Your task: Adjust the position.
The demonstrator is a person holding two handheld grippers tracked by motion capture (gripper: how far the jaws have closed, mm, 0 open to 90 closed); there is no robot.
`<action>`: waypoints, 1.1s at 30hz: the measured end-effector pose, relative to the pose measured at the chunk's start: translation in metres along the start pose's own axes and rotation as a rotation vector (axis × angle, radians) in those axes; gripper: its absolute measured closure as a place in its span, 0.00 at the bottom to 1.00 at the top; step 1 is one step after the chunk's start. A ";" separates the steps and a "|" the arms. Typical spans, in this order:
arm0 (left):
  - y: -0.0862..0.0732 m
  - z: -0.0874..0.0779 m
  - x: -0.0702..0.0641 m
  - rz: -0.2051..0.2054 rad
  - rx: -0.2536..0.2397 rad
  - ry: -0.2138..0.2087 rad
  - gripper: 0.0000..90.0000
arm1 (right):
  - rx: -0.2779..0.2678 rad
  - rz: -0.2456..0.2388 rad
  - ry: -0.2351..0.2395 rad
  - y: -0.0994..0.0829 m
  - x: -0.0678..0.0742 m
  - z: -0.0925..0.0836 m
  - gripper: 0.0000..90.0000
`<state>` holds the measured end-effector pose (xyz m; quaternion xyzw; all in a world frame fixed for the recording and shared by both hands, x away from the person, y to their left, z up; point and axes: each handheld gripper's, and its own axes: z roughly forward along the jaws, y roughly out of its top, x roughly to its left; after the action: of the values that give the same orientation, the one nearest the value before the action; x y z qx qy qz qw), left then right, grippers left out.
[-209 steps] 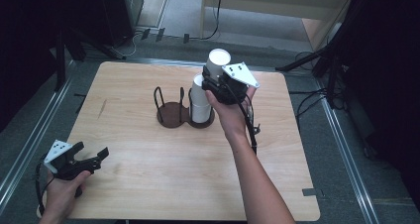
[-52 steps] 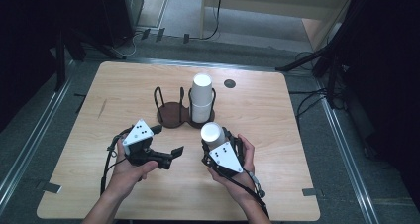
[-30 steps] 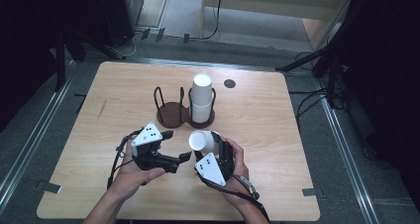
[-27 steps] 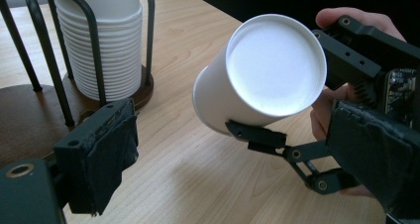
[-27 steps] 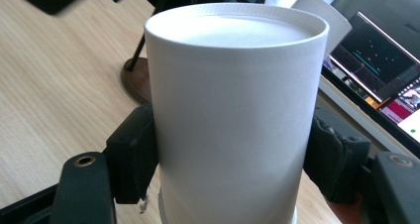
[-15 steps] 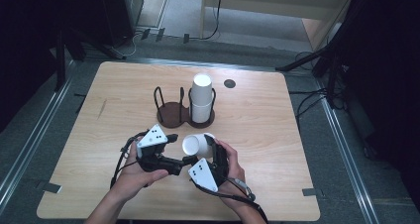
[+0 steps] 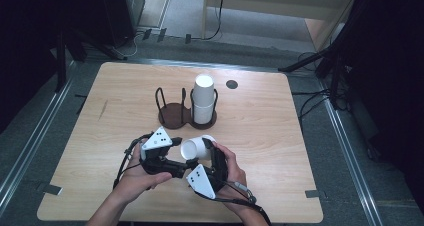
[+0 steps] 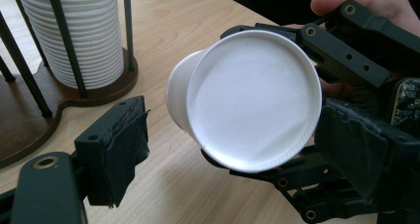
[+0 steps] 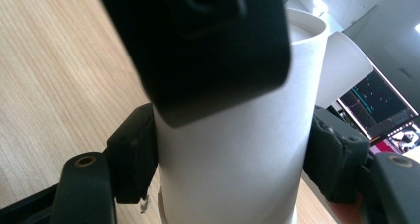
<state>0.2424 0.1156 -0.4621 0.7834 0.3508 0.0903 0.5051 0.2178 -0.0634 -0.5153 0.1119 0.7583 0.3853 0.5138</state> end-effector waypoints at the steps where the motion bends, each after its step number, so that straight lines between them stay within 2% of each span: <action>1: 0.000 0.000 0.000 0.001 0.004 -0.003 0.16 | -0.001 -0.006 0.002 0.000 0.001 0.000 0.33; 16: 0.000 0.003 -0.002 -0.009 0.037 0.003 0.22 | -0.014 -0.043 0.029 0.002 0.005 -0.001 0.33; 22: 0.000 0.001 -0.002 -0.015 0.022 -0.007 0.32 | -0.020 -0.050 0.027 0.002 0.005 -0.001 0.33; 26: 0.000 0.000 -0.002 -0.004 0.023 0.009 0.36 | -0.013 -0.061 0.024 0.002 0.006 -0.001 0.32; 33: 0.000 0.001 -0.001 -0.014 0.024 0.008 0.38 | -0.006 -0.067 0.026 0.001 0.006 0.001 0.29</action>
<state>0.2416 0.1143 -0.4625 0.7866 0.3594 0.0854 0.4948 0.2154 -0.0590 -0.5185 0.0799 0.7671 0.3714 0.5170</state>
